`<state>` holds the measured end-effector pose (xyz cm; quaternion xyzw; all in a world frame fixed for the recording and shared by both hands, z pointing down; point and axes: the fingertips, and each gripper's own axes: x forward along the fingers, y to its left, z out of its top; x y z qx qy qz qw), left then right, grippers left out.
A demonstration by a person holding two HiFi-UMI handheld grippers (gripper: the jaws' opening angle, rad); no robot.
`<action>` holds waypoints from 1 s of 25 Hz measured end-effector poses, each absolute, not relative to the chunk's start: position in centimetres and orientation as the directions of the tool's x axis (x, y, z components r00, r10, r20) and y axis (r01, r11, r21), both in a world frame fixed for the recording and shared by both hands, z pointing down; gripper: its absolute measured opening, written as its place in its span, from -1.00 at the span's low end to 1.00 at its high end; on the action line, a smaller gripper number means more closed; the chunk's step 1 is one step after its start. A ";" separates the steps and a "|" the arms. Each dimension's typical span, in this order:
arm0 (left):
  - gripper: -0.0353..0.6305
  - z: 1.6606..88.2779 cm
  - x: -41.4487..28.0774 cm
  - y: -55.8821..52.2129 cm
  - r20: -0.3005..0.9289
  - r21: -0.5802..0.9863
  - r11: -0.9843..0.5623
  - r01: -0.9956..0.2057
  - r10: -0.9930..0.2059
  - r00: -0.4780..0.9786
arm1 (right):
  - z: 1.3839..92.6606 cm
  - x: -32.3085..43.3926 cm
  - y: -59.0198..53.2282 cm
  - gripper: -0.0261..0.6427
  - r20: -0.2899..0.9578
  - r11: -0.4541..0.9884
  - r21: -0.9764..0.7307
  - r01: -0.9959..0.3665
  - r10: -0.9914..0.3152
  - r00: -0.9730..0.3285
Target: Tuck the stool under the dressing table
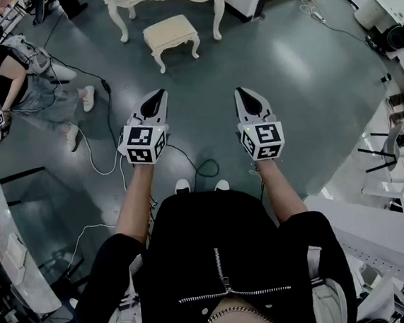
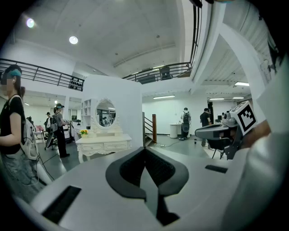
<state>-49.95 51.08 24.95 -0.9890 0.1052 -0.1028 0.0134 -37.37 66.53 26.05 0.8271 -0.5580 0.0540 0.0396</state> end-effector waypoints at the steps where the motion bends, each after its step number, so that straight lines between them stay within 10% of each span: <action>1: -0.83 25.0 -49.7 51.2 0.200 -0.049 -0.977 -0.206 -0.212 0.957 | 26.0 -37.3 66.6 -0.91 0.127 -0.368 0.002 -0.930 -0.922 0.366; 25: -0.83 27.3 -47.6 53.1 0.227 -0.024 -0.935 -0.354 -0.350 0.909 | 28.5 -31.9 67.8 -0.90 0.137 -0.256 -0.026 -0.966 -0.958 0.250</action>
